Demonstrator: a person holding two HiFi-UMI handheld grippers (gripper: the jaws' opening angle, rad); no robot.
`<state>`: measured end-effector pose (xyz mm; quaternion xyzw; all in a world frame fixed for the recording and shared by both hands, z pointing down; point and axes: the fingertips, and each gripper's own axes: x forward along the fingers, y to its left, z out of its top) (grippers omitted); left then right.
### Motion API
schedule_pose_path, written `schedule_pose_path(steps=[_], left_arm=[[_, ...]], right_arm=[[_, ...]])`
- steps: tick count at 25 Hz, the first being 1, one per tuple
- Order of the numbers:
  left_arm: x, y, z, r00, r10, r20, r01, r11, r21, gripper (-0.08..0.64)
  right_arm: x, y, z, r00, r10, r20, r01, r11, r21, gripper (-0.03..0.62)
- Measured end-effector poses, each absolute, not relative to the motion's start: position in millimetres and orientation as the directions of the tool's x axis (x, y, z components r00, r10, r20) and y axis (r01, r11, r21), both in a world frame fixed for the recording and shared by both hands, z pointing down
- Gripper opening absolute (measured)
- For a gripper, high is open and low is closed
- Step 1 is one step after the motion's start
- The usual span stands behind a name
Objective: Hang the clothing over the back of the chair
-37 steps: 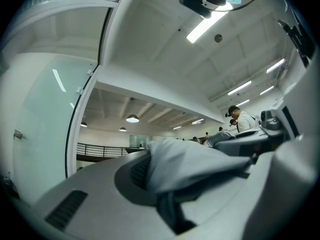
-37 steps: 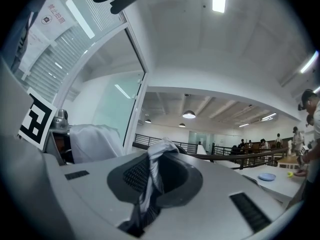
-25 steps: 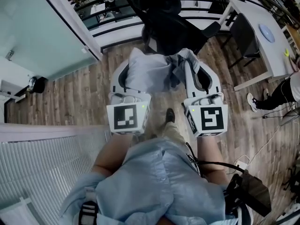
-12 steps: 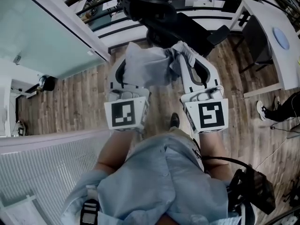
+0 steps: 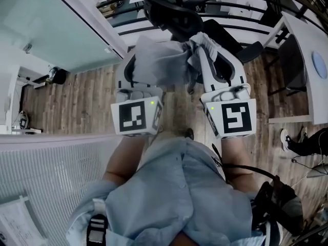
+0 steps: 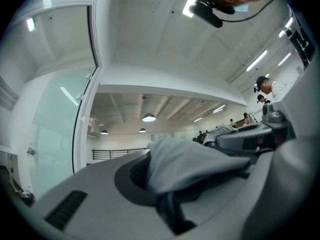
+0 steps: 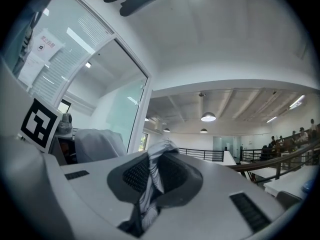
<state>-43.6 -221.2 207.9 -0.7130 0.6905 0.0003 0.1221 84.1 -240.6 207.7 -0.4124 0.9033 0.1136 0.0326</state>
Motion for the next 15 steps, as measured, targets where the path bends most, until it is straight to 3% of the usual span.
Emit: schedule_pose_path(steps=[15], left_arm=[[-100,-281,204,-0.038,-0.982,-0.187,-0.989,0.064,-0.136,0.023]], right_arm=[[28,-297,197,-0.732,-0.667,-0.138,-0.679,0.698,0.228,0.035]])
